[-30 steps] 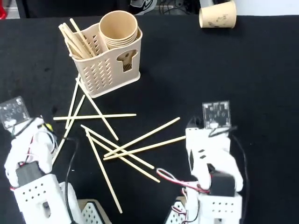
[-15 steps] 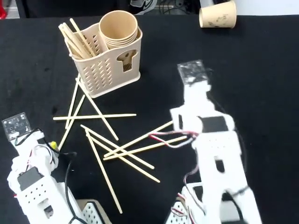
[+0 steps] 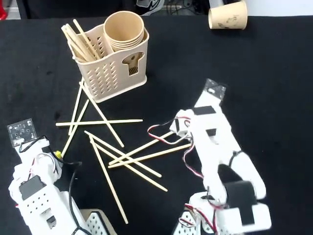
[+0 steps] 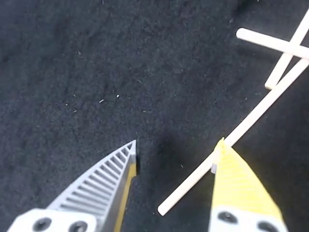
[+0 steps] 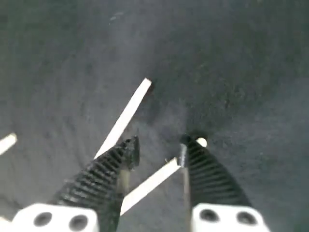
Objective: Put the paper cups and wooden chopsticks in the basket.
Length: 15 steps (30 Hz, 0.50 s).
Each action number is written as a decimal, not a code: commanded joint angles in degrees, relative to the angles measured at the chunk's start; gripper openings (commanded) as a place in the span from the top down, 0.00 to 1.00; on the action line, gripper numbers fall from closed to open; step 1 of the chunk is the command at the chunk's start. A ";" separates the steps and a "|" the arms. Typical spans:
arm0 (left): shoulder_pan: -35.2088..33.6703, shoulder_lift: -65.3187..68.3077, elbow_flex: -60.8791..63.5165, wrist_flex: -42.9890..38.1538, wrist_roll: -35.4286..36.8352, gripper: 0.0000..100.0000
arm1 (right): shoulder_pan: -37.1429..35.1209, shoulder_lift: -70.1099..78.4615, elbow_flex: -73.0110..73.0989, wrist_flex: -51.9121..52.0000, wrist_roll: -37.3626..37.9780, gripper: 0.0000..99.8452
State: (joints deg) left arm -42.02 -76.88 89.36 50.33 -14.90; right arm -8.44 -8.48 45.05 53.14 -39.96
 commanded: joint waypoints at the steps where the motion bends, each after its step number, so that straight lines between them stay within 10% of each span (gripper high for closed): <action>1: -0.22 -0.09 -0.13 -0.53 -0.26 0.75 | -0.35 2.95 -6.37 -1.05 -4.84 0.84; 15: -0.22 -0.09 -0.13 -0.53 -0.26 0.75 | 0.18 15.08 -17.54 4.31 -16.97 0.84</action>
State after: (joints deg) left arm -42.02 -76.88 89.36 50.33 -14.90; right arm -8.44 5.32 30.29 57.27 -55.52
